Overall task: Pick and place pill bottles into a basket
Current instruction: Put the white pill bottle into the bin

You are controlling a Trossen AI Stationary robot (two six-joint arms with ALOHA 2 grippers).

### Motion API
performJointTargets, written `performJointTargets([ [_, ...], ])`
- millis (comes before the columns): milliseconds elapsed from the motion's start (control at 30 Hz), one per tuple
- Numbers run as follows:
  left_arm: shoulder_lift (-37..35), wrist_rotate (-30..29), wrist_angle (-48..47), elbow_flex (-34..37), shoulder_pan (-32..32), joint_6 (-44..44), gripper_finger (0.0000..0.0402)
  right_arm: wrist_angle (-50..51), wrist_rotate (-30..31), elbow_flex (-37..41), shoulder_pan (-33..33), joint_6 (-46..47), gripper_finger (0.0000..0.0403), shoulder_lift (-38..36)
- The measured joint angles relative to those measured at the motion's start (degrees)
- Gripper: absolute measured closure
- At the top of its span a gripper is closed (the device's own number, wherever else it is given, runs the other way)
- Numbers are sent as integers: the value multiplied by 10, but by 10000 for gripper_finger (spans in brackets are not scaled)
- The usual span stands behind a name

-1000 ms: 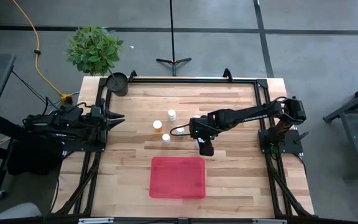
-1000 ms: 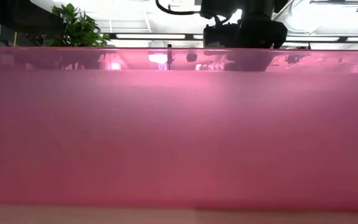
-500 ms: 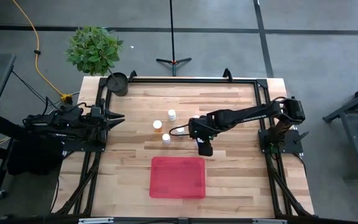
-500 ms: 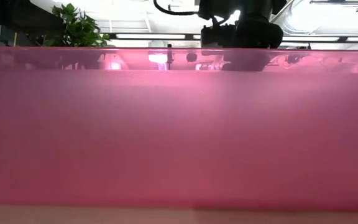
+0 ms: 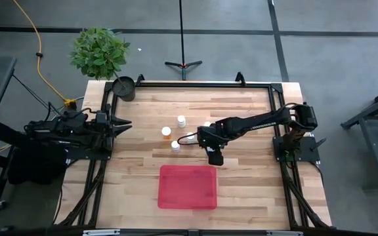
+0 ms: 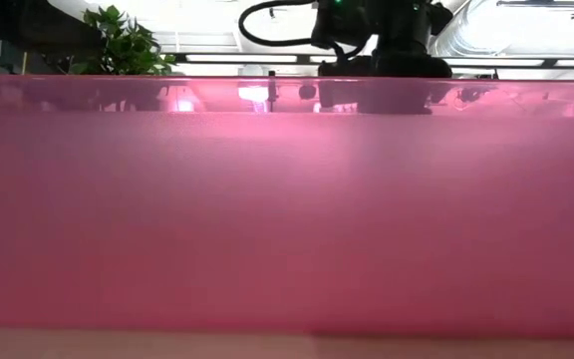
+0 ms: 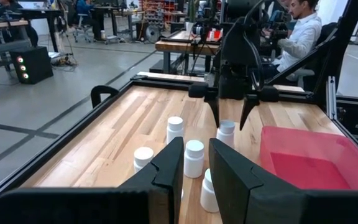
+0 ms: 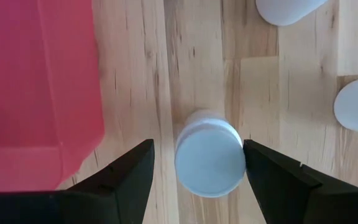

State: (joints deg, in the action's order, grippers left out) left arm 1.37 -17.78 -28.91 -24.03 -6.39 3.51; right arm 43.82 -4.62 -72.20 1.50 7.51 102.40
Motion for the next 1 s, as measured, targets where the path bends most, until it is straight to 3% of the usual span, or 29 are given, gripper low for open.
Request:
performJointTargets([
  [700,0,3,0,0,0,0,291,-5,0,0,-7,1,168,19],
  [1000,0,3,0,0,0,0,291,1,-1,-1,-8,1,241,19],
])
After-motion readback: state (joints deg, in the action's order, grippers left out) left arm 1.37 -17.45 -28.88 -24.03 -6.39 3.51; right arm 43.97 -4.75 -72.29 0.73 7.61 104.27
